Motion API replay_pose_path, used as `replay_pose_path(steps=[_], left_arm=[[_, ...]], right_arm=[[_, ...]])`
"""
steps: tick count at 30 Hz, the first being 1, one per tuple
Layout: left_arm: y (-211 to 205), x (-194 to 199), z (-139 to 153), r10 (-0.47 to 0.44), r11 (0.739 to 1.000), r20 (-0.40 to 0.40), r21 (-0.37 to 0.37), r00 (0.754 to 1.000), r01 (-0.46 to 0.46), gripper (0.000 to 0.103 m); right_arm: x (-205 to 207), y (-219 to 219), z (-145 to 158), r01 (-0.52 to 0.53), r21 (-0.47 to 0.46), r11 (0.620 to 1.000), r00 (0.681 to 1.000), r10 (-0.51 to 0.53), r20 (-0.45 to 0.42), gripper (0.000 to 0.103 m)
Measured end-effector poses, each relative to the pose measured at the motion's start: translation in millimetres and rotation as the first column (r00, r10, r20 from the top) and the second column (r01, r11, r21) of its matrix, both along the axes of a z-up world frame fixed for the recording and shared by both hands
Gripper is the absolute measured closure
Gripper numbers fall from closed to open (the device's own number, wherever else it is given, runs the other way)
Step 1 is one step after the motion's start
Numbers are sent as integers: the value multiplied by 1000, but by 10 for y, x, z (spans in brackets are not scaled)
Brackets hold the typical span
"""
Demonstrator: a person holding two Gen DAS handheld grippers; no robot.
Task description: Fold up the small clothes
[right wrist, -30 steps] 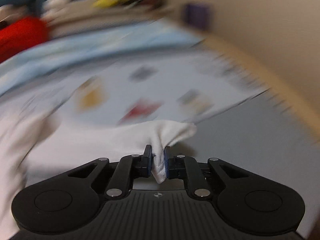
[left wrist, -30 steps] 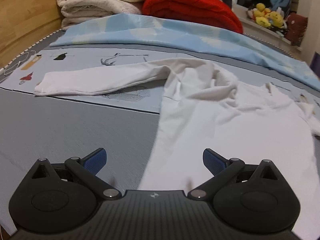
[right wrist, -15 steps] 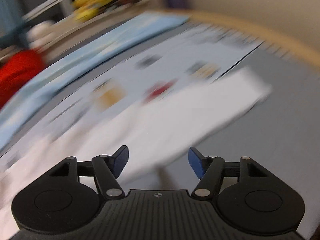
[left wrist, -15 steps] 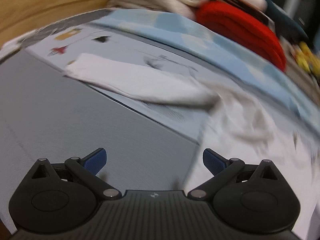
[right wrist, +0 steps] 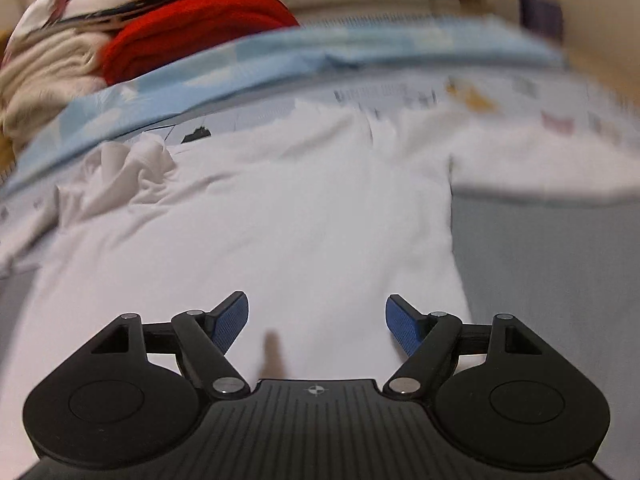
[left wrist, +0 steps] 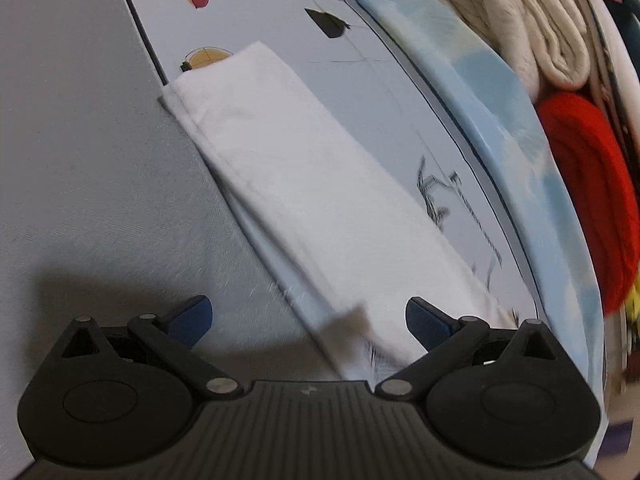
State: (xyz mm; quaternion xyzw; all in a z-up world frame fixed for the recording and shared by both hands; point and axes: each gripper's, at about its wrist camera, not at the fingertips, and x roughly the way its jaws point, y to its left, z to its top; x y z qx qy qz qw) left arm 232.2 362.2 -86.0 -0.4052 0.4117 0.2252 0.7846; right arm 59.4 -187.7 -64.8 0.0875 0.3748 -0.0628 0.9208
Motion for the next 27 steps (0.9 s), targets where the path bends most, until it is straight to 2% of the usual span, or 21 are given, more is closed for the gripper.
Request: replay_pose_path(steps=[1, 2, 3, 4, 5, 6, 7, 9, 10, 11, 13, 14, 15, 16, 17, 18, 19, 20, 22, 24, 27], left_arm=[[22, 77, 32, -13, 1000, 24, 20, 1000, 13, 3], [49, 173, 70, -42, 998, 35, 44, 998, 41, 13], [66, 252, 104, -46, 995, 15, 90, 999, 45, 70], [111, 338, 118, -27, 989, -36, 145, 999, 32, 98], [187, 382, 108, 2, 987, -57, 159, 998, 7, 100], [278, 401, 111, 32, 986, -63, 167, 997, -21, 100], [386, 425, 148, 58, 975, -72, 217, 996, -41, 100], [619, 413, 249, 115, 932, -95, 354, 989, -74, 100], [752, 381, 279, 143, 917, -95, 388, 985, -95, 100], [923, 328, 299, 161, 915, -83, 386, 983, -117, 100], [1137, 256, 293, 144, 928, -63, 354, 988, -113, 100], [1165, 239, 290, 155, 917, -80, 383, 985, -114, 100], [1155, 220, 291, 174, 890, -87, 440, 981, -119, 100], [1138, 216, 291, 186, 872, -95, 475, 978, -119, 89], [1135, 190, 260, 193, 871, -110, 477, 975, -119, 79], [1141, 166, 247, 200, 879, -118, 460, 973, -125, 54], [1125, 136, 253, 204, 884, -114, 448, 972, -133, 40], [1069, 122, 295, 196, 883, -91, 450, 976, -135, 38], [908, 120, 417, 126, 876, -57, 475, 990, -84, 38], [653, 186, 597, 9, 867, -42, 498, 999, 13, 37], [124, 429, 887, -185, 853, -13, 494, 983, 167, 28]], right_arm=[[35, 44, -48, -17, -45, 999, 1000, 18, 10, 26], [82, 64, -114, -38, -73, 997, 999, 38, 12, 26], [69, 84, -154, -61, -90, 994, 998, 61, 3, 26], [103, 111, -173, -75, -98, 992, 997, 74, -13, 26], [136, 139, -221, -86, -101, 991, 996, 83, -31, 27], [173, 173, -277, -96, -102, 990, 995, 91, -49, 27], [198, 201, -301, -99, -111, 989, 994, 94, -53, 26], [234, 231, -311, -115, -135, 984, 993, 110, -45, 27], [240, 237, -310, -123, -137, 983, 992, 117, -45, 27], [247, 234, -309, -125, -130, 984, 992, 120, -47, 27], [261, 244, -322, -131, -117, 984, 991, 126, -49, 27], [263, 248, -319, -136, -121, 983, 990, 131, -49, 27], [267, 256, -316, -140, -127, 982, 990, 134, -49, 27], [271, 259, -311, -141, -128, 982, 990, 135, -49, 27], [267, 251, -299, -140, -121, 983, 990, 135, -49, 27], [265, 234, -286, -138, -110, 984, 990, 133, -48, 27], [263, 208, -258, -131, -99, 986, 991, 127, -43, 27], [261, 175, -214, -119, -93, 989, 993, 116, -34, 27], [282, 31, -33, -94, -62, 994, 995, 95, 11, 27], [395, -186, 197, -62, -21, 998, 996, 63, 67, 27], [808, -477, 453, -27, -14, 1000, 992, 29, 122, 26]])
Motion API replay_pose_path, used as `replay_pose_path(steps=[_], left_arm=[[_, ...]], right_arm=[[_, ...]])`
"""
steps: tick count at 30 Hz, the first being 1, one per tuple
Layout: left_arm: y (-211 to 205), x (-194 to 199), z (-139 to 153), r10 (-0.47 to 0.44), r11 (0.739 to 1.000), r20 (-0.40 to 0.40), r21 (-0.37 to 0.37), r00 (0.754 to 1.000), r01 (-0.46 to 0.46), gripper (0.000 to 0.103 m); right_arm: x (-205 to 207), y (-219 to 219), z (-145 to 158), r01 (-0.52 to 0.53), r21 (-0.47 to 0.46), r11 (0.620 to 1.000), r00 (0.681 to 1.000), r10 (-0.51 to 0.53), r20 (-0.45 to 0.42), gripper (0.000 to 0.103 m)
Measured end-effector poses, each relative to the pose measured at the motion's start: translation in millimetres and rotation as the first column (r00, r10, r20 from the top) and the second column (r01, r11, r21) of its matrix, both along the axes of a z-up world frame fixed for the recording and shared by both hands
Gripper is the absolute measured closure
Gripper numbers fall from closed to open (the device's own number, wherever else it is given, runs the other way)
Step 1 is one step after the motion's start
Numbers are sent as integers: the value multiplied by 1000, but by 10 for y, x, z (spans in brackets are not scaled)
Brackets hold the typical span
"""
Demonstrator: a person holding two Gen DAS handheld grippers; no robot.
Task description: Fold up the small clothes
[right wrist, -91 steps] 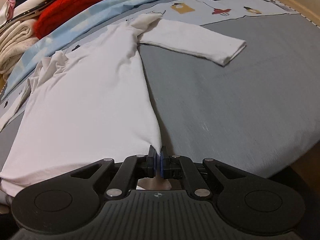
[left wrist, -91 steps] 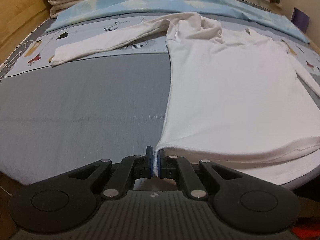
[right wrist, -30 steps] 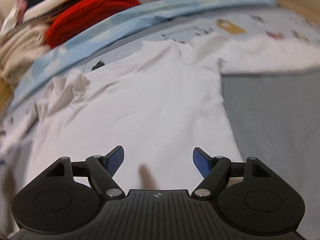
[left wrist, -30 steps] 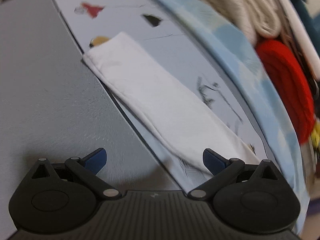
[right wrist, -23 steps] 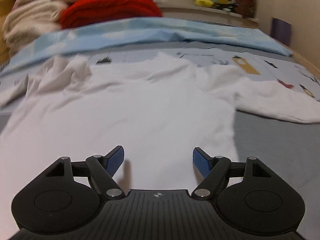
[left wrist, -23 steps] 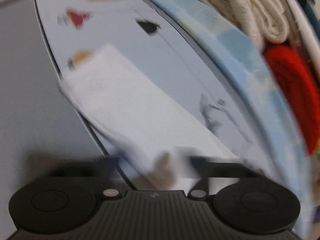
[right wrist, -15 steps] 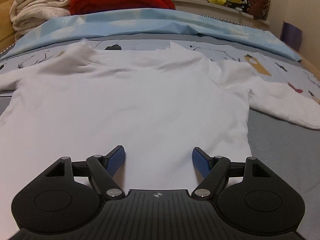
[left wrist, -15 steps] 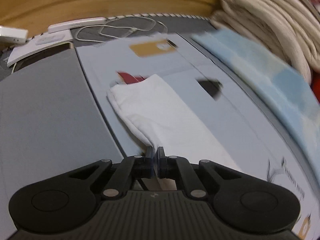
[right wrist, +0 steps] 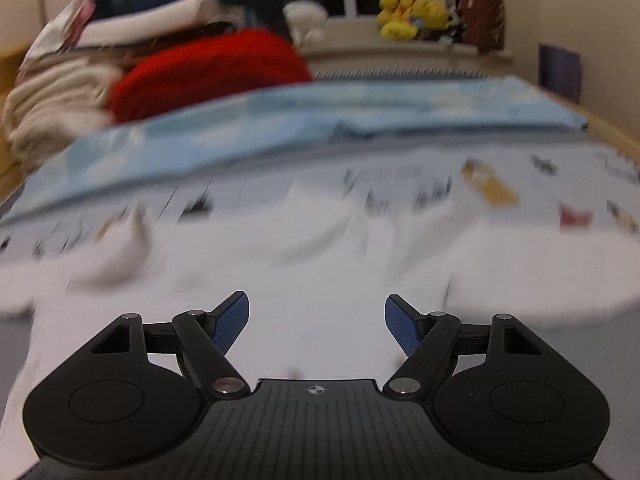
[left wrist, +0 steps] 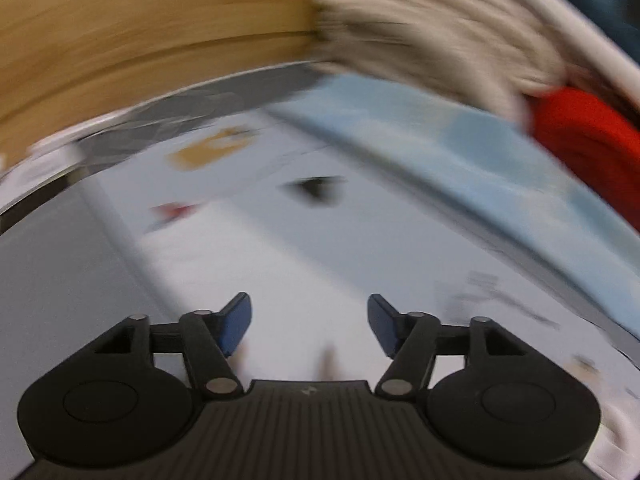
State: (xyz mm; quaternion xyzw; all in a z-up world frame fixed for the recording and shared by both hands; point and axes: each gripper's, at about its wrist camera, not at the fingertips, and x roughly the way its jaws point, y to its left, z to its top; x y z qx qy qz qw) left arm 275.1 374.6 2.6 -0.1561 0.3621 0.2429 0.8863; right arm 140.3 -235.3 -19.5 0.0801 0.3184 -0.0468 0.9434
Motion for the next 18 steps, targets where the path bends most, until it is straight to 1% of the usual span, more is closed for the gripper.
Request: replay_pose_path(steps=[1, 2, 3, 4, 5, 6, 7, 8, 9, 10, 11, 12, 13, 14, 15, 17, 18], left_arm=[[-225, 97, 65, -78, 997, 2, -8, 997, 78, 23], [-468, 210, 110, -160, 987, -1, -15, 987, 160, 21], [-730, 332, 130, -245, 969, -9, -25, 969, 245, 19], [-992, 441, 120, -322, 946, -25, -35, 946, 321, 19], [-1279, 570, 88, -398, 917, -48, -45, 916, 396, 19], [-1521, 675, 41, -456, 890, -70, -54, 887, 453, 19], [-1767, 782, -19, -513, 858, -95, -63, 853, 509, 20], [-2012, 884, -94, -557, 831, -124, -60, 822, 554, 20], [-2250, 967, -175, -595, 802, -159, -41, 788, 596, 22], [-2458, 1035, -261, -618, 776, -201, -3, 760, 631, 27], [-2658, 1103, -362, -626, 752, -257, 53, 736, 658, 28], [-2787, 1148, -451, -625, 731, -302, 95, 720, 675, 29], [-2880, 1191, -530, -622, 715, -333, 126, 709, 687, 29], [-2887, 1204, -599, -632, 700, -341, 132, 696, 702, 29], [-2849, 1200, -644, -651, 688, -333, 119, 682, 715, 29], [-2688, 1175, -681, -694, 666, -297, 83, 656, 741, 29], [-2633, 1180, -685, -708, 655, -285, 76, 646, 751, 29]], right_arm=[[202, -76, 72, -5, -13, 1000, 1000, 6, 22, 26], [430, -131, 128, -25, -28, 999, 999, 26, 35, 27], [636, -167, 161, -40, -30, 999, 998, 41, 36, 27], [825, -182, 183, -57, -19, 998, 998, 58, 36, 27], [991, -180, 194, -80, 0, 997, 996, 80, 32, 27], [1153, -156, 192, -103, 22, 994, 994, 102, 25, 27], [1294, -115, 174, -120, 38, 992, 993, 119, 16, 27], [1403, -64, 140, -129, 45, 991, 992, 128, 10, 27], [1514, 8, 89, -132, 27, 991, 991, 132, 0, 28], [1608, 70, 32, -129, -13, 992, 992, 128, -9, 29], [1704, 139, -19, -133, -60, 989, 991, 132, -16, 29], [1810, 188, -81, -148, -99, 984, 989, 146, -27, 29], [1922, 227, -131, -164, -116, 980, 986, 160, -39, 30], [2011, 243, -162, -183, -98, 978, 983, 179, -49, 29], [2128, 249, -186, -217, -30, 976, 974, 215, -64, 29], [2315, 284, -210, -271, 145, 952, 956, 284, -75, 29], [2405, 355, -223, -301, 236, 924, 943, 325, -69, 29]])
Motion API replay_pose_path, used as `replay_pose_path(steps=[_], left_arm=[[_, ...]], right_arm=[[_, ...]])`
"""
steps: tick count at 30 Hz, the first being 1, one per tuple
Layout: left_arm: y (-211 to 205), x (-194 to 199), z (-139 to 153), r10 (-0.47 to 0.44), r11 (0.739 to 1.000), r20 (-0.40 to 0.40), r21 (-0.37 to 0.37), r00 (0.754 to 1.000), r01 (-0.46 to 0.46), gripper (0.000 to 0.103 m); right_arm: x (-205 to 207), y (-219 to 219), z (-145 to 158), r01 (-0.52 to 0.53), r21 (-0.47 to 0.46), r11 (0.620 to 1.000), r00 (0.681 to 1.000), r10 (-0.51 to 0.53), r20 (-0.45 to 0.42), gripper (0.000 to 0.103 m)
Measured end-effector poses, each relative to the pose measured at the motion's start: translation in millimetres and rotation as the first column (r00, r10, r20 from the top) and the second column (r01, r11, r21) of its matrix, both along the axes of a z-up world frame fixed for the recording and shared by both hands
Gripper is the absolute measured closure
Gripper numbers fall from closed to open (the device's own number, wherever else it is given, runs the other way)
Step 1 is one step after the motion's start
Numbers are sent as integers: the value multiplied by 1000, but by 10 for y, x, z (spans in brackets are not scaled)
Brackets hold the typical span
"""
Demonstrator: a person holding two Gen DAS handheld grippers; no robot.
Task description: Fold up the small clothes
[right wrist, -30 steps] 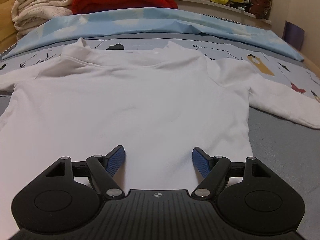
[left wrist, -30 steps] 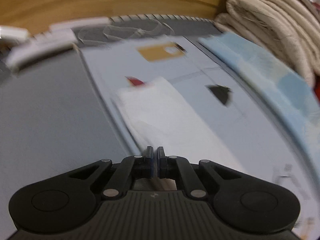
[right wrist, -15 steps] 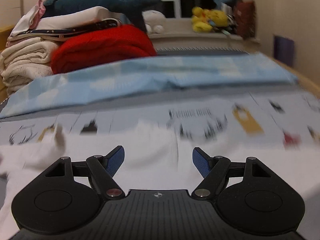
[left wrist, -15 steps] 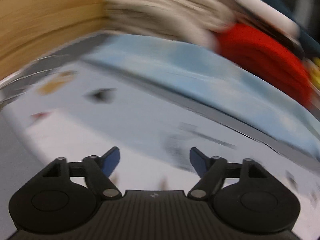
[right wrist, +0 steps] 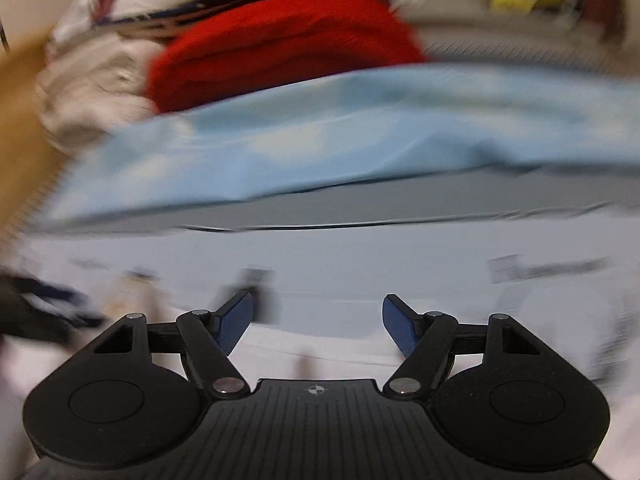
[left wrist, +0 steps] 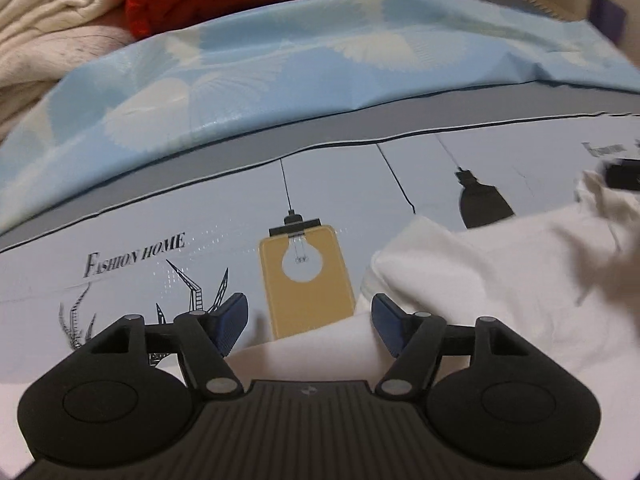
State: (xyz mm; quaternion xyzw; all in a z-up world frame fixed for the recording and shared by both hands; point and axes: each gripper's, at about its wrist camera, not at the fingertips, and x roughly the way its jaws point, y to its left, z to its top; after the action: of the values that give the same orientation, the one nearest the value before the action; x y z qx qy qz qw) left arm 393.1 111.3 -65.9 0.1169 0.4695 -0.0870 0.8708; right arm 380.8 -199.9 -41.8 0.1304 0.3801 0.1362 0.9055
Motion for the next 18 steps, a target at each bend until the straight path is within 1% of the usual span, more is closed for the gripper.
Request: replay_pose_path(steps=[2, 3, 4, 5, 6, 7, 8, 9, 10, 11, 12, 13, 14, 16, 18], left_arm=[[190, -15, -24, -15, 1000, 4, -12, 1000, 15, 28], [256, -6, -62, -9, 1000, -3, -24, 1000, 9, 28], [368, 11, -92, 11, 999, -13, -48, 1000, -11, 28], [473, 1, -105, 18, 996, -20, -84, 1000, -19, 28], [540, -14, -115, 14, 993, -29, -119, 999, -18, 30], [592, -33, -142, -3, 989, -37, -151, 999, -3, 38], [598, -70, -166, -38, 986, -38, -165, 999, 31, 44], [558, -109, -196, -72, 987, -37, -147, 997, 66, 58], [501, -145, -235, -100, 989, -28, -109, 995, 96, 69], [435, -193, -260, -121, 991, 4, -64, 993, 121, 74], [385, -236, -258, -138, 989, 30, -49, 990, 140, 98], [356, -260, -249, -142, 988, 31, -64, 989, 143, 103], [346, -282, -245, -117, 991, 37, -68, 992, 119, 103], [368, -376, -241, -91, 993, 51, -72, 995, 95, 103], [461, -495, -247, -39, 997, 78, -61, 996, 44, 103]], right_arm=[[151, 222, -23, -73, 93, 993, 997, 76, -22, 31], [215, 377, -37, -109, 110, 988, 993, 113, -26, 32], [267, 545, -59, -136, 111, 984, 990, 140, -29, 36], [293, 699, -80, -159, 109, 981, 986, 164, -35, 44], [322, 864, -101, -188, 107, 976, 980, 193, -44, 47], [344, 992, -121, -206, 105, 973, 976, 212, -53, 50], [367, 1118, -147, -221, 98, 970, 971, 228, -66, 52], [391, 1245, -174, -234, 79, 969, 967, 240, -87, 54], [440, 1358, -207, -242, 54, 969, 963, 247, -105, 69], [448, 1436, -233, -250, 24, 968, 961, 251, -113, 99], [457, 1504, -243, -259, -10, 966, 960, 256, -113, 101], [446, 1540, -212, -258, -27, 966, 963, 255, -87, 101], [415, 1540, -171, -250, -24, 968, 967, 249, -50, 101], [357, 1485, -56, -233, 18, 972, 972, 232, 36, 102], [335, 1369, 4, -178, 65, 982, 980, 171, 105, 102]])
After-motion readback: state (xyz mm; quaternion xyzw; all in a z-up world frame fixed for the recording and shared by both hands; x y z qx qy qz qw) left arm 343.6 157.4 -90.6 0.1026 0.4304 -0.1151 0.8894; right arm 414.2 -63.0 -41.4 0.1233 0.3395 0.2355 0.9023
